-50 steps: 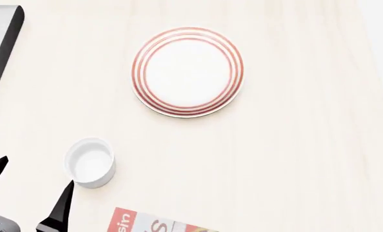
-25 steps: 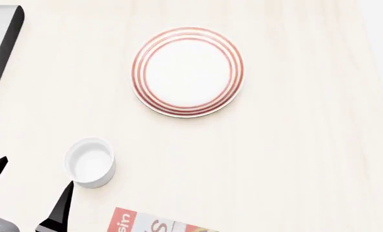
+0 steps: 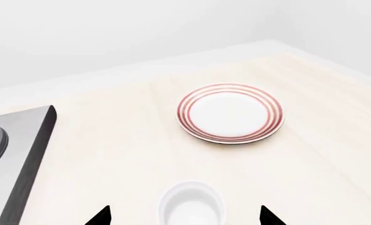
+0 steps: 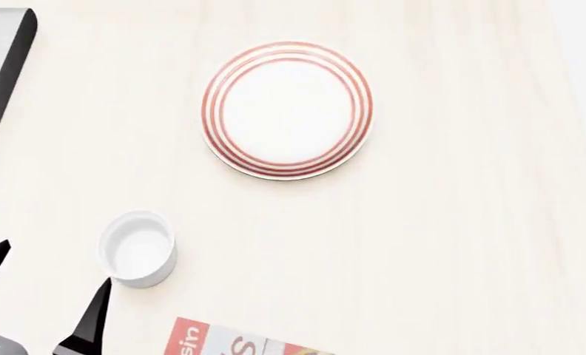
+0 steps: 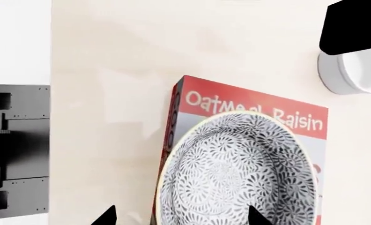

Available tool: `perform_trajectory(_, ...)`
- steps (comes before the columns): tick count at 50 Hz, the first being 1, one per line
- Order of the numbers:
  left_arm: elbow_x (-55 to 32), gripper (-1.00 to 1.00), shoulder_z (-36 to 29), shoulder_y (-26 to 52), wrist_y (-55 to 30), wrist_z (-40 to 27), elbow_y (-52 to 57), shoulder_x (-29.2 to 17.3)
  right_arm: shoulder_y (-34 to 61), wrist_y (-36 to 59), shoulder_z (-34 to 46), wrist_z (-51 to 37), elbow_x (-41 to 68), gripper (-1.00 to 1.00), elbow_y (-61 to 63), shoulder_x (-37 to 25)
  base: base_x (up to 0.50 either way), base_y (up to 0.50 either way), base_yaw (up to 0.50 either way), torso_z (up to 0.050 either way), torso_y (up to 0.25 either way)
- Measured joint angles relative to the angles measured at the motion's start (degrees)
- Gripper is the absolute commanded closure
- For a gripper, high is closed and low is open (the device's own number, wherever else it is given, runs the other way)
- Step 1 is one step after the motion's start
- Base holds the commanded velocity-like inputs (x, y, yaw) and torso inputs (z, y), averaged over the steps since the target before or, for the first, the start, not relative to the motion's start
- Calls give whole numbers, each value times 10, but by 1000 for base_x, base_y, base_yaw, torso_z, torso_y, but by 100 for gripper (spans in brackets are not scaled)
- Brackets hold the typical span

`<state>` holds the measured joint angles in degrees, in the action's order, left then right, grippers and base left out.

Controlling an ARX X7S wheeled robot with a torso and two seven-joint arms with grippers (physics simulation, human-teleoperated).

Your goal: Pick the akita bowl on the cookies box and place it on the plate.

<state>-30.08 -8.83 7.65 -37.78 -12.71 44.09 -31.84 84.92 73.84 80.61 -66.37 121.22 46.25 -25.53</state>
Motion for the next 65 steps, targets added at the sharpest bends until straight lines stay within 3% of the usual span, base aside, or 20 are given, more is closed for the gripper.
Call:
perform_trajectory(18,-1,-100,0,-4,5,-2,1,-3,-10,10,17,6,-22,-100,-2,18,0,0,0,0,0)
perform_trajectory(19,-1,-100,0,-4,5,-3,1,-3,-10,12,18,6,-24,100,-1,19,0,0,0,0,0)
perform_trajectory(49,-6,-100,0,-4,7,-7,4,-8,-1,16,32,6,-40,100,8,22,0,0,0,0,0)
perform_trajectory(65,-10,-100,-2,-2,7,-8,4,-10,74,-11,63,-56,26,100,23,20,0,0,0,0,0)
